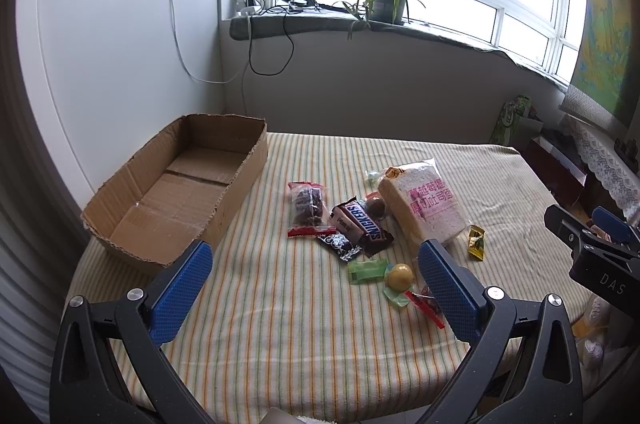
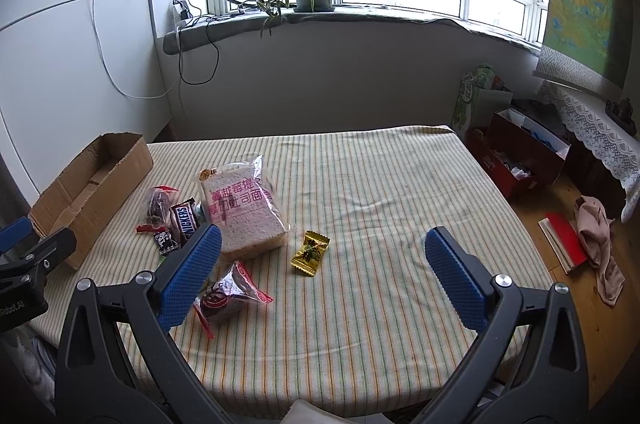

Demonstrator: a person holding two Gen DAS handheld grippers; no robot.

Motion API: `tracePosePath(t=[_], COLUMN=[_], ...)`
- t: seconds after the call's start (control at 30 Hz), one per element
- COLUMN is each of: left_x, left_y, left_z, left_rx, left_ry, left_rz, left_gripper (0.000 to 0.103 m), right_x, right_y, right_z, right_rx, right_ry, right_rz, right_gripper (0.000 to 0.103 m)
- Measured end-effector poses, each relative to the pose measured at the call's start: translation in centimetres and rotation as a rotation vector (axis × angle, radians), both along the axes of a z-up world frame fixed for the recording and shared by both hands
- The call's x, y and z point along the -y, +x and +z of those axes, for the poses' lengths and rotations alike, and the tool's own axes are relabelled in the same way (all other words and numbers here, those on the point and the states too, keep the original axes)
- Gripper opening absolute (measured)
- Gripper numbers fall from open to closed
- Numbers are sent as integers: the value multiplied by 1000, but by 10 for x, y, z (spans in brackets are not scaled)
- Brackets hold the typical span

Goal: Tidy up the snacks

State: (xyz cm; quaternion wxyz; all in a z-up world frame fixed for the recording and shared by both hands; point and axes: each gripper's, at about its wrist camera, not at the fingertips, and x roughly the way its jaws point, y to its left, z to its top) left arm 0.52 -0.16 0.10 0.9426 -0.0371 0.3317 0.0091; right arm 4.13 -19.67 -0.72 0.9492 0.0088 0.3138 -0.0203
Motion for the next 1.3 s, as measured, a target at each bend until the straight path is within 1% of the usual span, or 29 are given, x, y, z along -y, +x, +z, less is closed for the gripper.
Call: tracePosePath(t=[0.73,1.3], left_x=[1,3], left_y=[3,12], left_z=[-2,-9], left_rx=[-8,-28], left_ry=[-11,-32], left_rz=[-4,-11], left_gripper=[102,102], right_x=[1,6], right_y=[3,13], right_z=[-2,-10], right_rx=[-6,-26], right_ry=[2,12], right_rz=[1,-3], right_gripper=[103,103])
